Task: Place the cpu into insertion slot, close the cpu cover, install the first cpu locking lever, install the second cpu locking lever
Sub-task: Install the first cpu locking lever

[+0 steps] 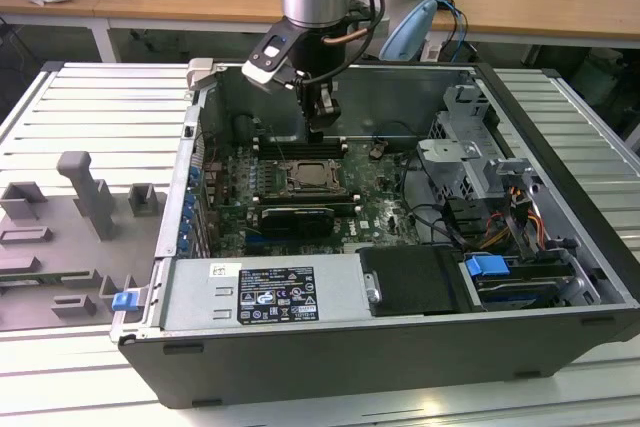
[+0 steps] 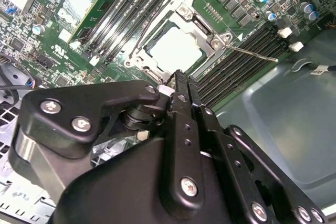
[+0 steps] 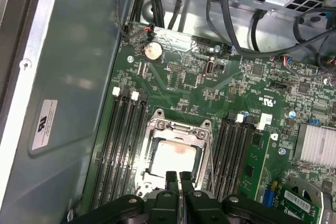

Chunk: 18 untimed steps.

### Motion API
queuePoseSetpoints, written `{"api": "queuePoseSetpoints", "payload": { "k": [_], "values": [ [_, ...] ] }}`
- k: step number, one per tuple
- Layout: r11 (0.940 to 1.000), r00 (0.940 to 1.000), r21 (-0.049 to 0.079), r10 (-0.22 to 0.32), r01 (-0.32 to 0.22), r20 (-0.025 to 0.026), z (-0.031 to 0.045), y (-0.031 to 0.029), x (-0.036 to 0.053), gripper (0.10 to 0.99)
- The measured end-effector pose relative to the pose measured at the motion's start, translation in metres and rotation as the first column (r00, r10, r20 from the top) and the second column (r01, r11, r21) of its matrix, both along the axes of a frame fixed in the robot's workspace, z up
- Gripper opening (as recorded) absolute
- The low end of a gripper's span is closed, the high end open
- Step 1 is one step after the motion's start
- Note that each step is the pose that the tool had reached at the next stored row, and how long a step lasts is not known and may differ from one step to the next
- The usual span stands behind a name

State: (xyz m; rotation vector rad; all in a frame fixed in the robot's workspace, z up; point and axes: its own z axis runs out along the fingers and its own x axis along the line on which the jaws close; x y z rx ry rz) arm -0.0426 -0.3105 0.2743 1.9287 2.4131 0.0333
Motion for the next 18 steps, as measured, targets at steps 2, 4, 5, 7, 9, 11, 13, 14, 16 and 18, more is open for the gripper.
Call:
{"api": "queuePoseSetpoints", "payload": {
  "k": [2, 4, 5, 7, 9, 11, 13, 14, 16, 18],
  "values": [
    [1.0000, 1.0000, 0.000, 0.008, -0.008, 0.0000, 0.0000, 0.0000, 0.0000, 0.161],
    [0.9999, 0.9999, 0.000, 0.013, -0.013, 0.0000, 0.0000, 0.0000, 0.0000, 0.161],
    [0.9999, 0.9999, 0.000, 0.016, -0.016, 0.0000, 0.0000, 0.0000, 0.0000, 0.161],
    [0.9998, 0.9998, 0.000, 0.021, -0.021, 0.0000, 0.0000, 0.0000, 0.0000, 0.161],
    [0.9996, 0.9996, 0.000, 0.028, -0.028, 0.0000, 0.0000, 0.0000, 0.0000, 0.161],
    [0.9993, 0.9993, 0.000, 0.039, -0.039, 0.0000, 0.0000, 0.0000, 0.0000, 0.161],
    [0.9984, 0.9984, 0.000, 0.056, -0.056, 0.0000, 0.0000, 0.0000, 0.0000, 0.161],
    [0.9979, 0.9979, 0.000, 0.065, -0.065, 0.0000, 0.0000, 0.0000, 0.0000, 0.161],
    [0.9965, 0.9965, 0.000, 0.084, -0.084, 0.0000, 0.0000, 0.0000, 0.0000, 0.161],
    [0.9950, 0.9950, 0.000, 0.100, -0.100, 0.0000, 0.0000, 0.0000, 0.0000, 0.161]
  ]
}}
